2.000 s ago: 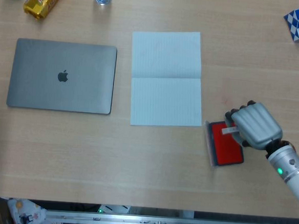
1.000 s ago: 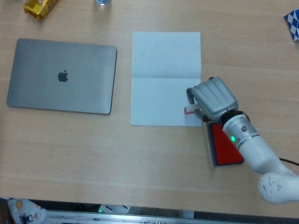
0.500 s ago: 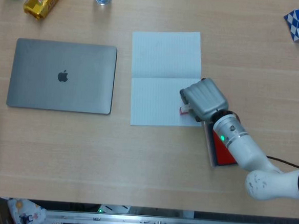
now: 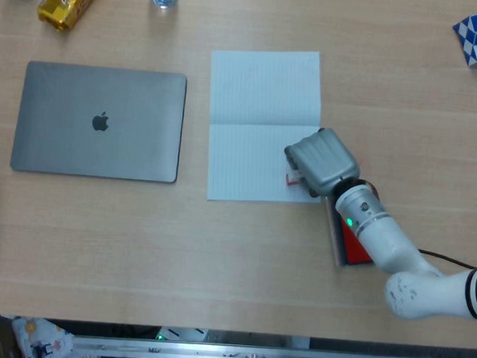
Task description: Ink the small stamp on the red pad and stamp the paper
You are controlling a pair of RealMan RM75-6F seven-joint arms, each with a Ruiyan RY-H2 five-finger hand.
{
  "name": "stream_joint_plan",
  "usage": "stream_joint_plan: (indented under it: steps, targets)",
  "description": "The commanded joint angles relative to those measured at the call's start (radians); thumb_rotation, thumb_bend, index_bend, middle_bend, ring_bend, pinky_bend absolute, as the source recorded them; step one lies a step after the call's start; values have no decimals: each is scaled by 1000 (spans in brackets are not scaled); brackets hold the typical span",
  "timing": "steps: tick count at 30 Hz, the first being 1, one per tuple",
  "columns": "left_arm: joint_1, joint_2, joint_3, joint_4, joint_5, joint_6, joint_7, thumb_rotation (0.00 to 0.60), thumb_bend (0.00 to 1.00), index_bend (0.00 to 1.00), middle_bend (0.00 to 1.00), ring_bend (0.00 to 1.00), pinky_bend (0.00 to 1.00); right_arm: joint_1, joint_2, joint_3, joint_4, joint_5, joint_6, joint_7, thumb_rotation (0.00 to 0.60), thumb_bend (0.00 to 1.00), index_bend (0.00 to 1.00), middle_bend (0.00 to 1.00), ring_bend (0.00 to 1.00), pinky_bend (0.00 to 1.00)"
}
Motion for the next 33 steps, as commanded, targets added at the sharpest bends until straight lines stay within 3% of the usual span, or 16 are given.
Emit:
stream_joint_plan:
  steps: [1, 22, 33]
  targets:
    - [0, 0, 0, 1, -1, 0, -1, 600, 208, 92, 0, 13, 0, 1, -3, -2, 4, 3, 1, -2, 600, 369, 768, 672, 555, 433]
    - [4, -1, 0, 5, -1, 2, -5, 600, 209, 91, 0, 13, 0, 7, -11, -18, 3, 4, 16, -21, 600, 370, 776, 678, 555, 433]
    - [2, 2, 0, -2, 6, 3, -3, 600, 208, 90, 0, 13, 0, 4, 74, 33, -84, -4, 45, 18, 600, 370, 776, 678, 555, 433]
